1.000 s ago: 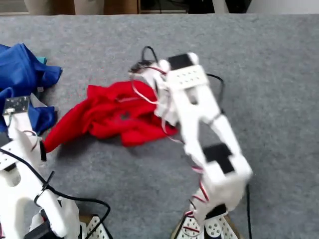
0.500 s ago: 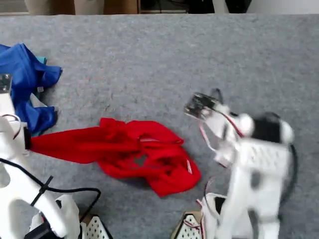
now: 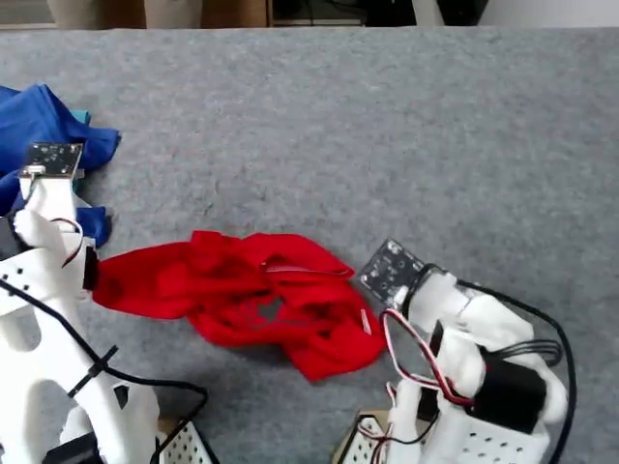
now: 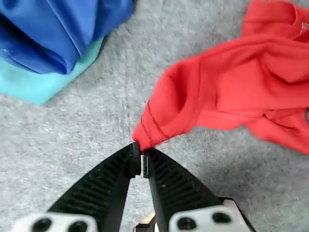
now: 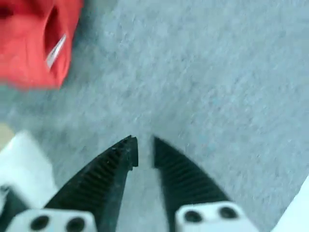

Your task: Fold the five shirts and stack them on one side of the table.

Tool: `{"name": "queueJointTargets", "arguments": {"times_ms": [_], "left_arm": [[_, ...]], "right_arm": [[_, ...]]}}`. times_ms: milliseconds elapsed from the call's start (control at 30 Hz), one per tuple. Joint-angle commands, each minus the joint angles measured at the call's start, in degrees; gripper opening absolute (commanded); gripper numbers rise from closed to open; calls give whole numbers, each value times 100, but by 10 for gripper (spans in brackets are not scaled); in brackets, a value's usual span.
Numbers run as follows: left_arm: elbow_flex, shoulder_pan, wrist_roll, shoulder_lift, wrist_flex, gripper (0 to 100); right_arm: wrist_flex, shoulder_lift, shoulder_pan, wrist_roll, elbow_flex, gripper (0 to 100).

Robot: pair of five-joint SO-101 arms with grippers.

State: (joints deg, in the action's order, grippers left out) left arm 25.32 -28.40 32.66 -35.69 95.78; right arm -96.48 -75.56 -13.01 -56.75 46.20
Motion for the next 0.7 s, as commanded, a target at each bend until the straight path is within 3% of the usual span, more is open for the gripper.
{"name": "queueJointTargets", "arguments": {"times_ms": [0, 100, 267, 333, 500, 667], "left_arm": [[0, 70, -176, -119, 0, 19], [0, 62, -202, -127, 0, 19], [158, -44, -571, -127, -9, 19], [299, -132, -712, -127, -44, 19], [747, -642, -782, -127, -536, 19], [870, -888, -765, -127, -651, 19]], "right_arm": [[826, -13, 664, 457, 189, 228], [1345, -13, 1508, 360, 549, 280], [2708, -13, 2519, 360, 1499, 266], [3147, -13, 2624, 352, 1798, 208], [2971, -4, 2615, 352, 2035, 42], [2734, 356, 2615, -132, 1859, 94]]}}
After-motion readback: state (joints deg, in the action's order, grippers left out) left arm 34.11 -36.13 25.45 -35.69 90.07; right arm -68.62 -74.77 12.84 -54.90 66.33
